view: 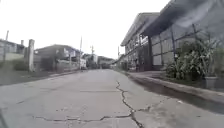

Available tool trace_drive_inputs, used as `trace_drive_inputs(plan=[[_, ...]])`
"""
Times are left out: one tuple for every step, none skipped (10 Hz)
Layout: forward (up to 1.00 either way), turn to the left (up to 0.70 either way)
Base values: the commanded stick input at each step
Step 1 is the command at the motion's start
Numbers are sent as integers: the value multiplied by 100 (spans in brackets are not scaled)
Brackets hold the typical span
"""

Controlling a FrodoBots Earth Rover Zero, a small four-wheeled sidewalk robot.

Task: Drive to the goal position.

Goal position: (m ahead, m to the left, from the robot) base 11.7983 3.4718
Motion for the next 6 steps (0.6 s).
trace_drive_inputs(plan=[[70,0],[70,-1],[70,-2],[70,-11],[70,-25],[70,-35]])
